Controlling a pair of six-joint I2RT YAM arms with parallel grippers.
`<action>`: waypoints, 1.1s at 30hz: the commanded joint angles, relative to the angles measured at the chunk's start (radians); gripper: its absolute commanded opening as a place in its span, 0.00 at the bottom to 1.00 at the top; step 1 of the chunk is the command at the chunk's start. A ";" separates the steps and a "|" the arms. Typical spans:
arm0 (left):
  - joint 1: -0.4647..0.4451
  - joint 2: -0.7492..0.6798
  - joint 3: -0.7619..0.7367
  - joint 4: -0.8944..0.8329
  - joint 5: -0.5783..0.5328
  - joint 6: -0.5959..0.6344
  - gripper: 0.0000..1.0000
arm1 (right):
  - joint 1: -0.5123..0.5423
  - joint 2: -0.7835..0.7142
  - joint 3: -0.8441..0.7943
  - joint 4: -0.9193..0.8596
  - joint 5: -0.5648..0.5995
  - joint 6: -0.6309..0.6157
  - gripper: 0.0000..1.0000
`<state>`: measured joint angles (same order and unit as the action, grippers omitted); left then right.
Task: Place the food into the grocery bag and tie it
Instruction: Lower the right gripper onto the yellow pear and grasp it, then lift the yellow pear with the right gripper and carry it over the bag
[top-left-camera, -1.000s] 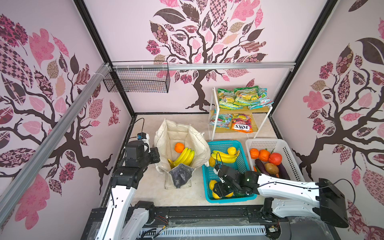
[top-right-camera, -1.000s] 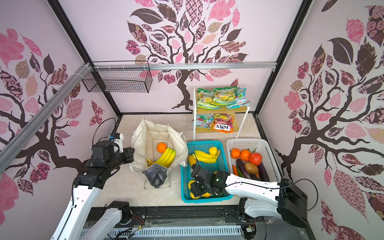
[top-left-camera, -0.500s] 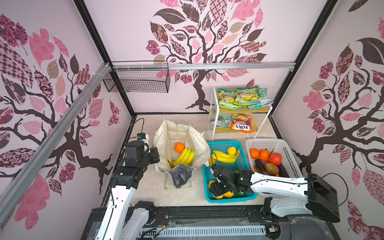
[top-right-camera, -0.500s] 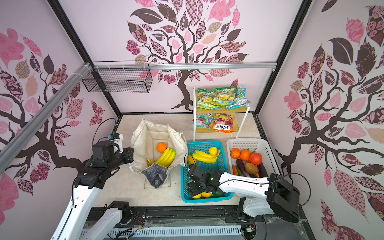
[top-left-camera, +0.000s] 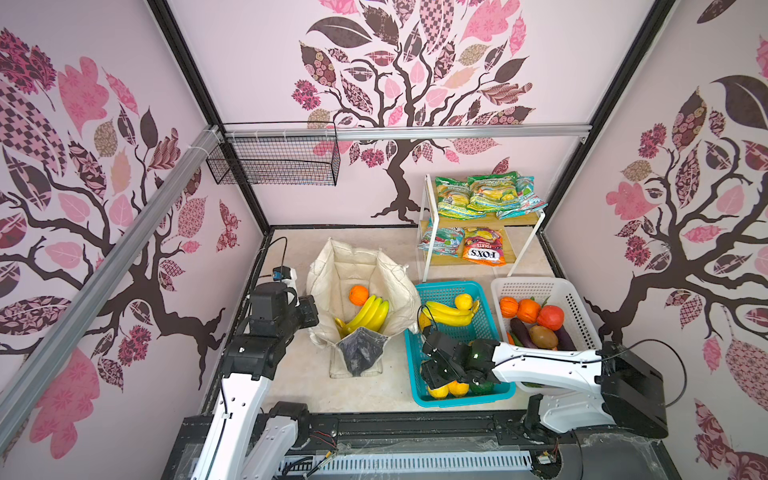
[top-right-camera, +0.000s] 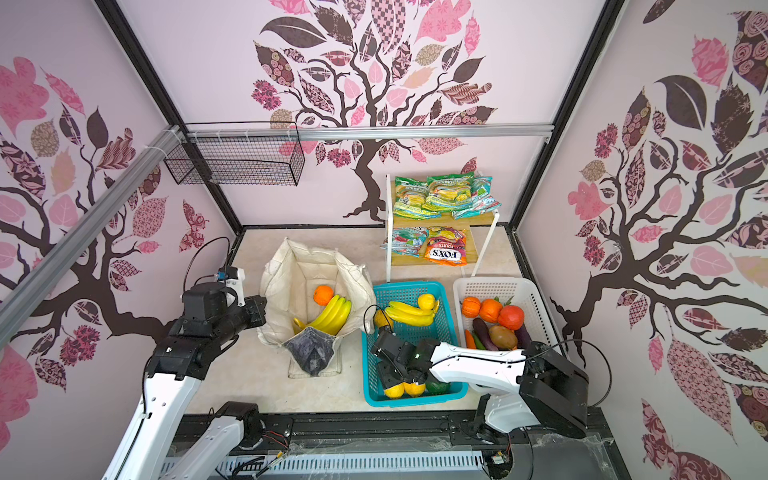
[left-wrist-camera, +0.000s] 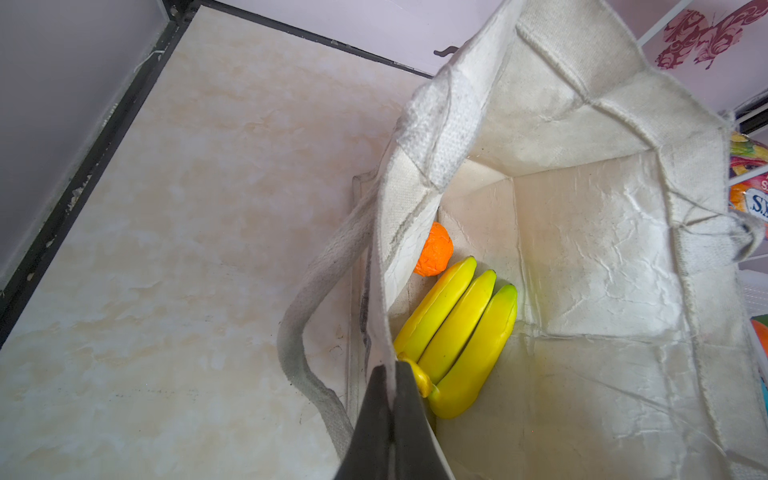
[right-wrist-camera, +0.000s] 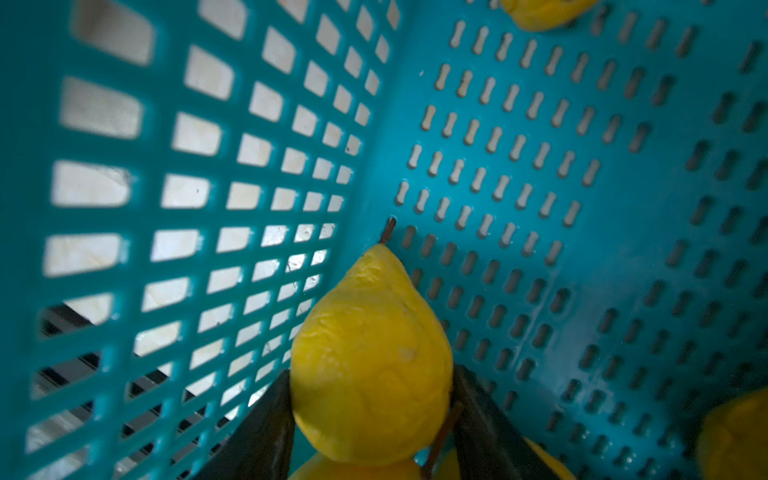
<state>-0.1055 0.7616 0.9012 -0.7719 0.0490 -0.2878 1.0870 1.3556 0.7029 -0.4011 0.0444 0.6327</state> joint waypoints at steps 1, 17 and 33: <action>-0.002 -0.012 -0.008 0.000 -0.006 0.001 0.00 | 0.004 -0.028 0.000 -0.035 0.020 0.012 0.56; -0.002 -0.018 -0.008 -0.002 -0.009 -0.002 0.00 | -0.037 -0.220 -0.018 0.023 0.062 -0.015 0.48; -0.003 -0.019 -0.009 -0.004 -0.014 -0.002 0.00 | -0.053 -0.320 0.091 -0.061 0.153 -0.086 0.47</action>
<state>-0.1055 0.7498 0.9012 -0.7773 0.0418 -0.2882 1.0355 1.1057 0.7162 -0.4042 0.1417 0.5804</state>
